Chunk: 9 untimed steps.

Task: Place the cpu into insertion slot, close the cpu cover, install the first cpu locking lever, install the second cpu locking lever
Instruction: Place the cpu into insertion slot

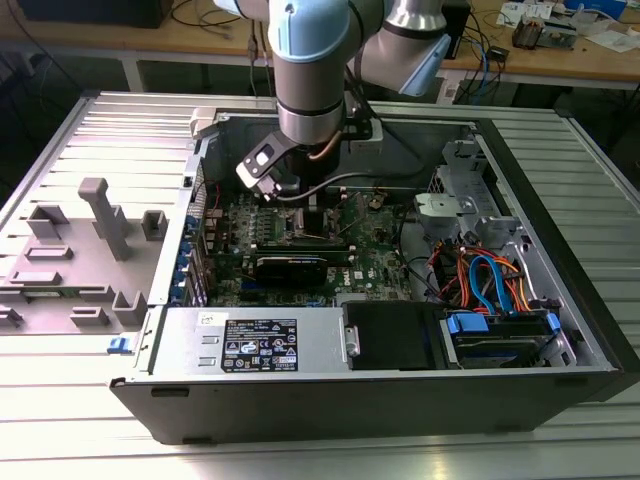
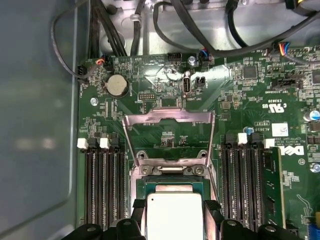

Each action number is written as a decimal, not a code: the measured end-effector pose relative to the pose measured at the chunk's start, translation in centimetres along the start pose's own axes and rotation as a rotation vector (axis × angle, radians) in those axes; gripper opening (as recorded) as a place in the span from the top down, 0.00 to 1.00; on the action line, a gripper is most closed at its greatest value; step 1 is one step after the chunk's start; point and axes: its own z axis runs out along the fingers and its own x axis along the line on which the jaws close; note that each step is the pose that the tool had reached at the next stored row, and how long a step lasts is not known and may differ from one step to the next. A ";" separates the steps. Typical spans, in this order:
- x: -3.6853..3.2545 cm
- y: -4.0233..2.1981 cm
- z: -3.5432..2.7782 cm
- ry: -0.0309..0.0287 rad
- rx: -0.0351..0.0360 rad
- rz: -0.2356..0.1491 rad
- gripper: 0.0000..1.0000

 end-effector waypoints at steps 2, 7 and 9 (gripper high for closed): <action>-0.02 -0.05 0.08 0.0016 0.0005 -0.004 0.45; -0.03 -0.07 0.24 0.0019 0.0007 -0.007 0.45; -0.03 -0.07 0.25 0.0020 0.0007 -0.007 0.45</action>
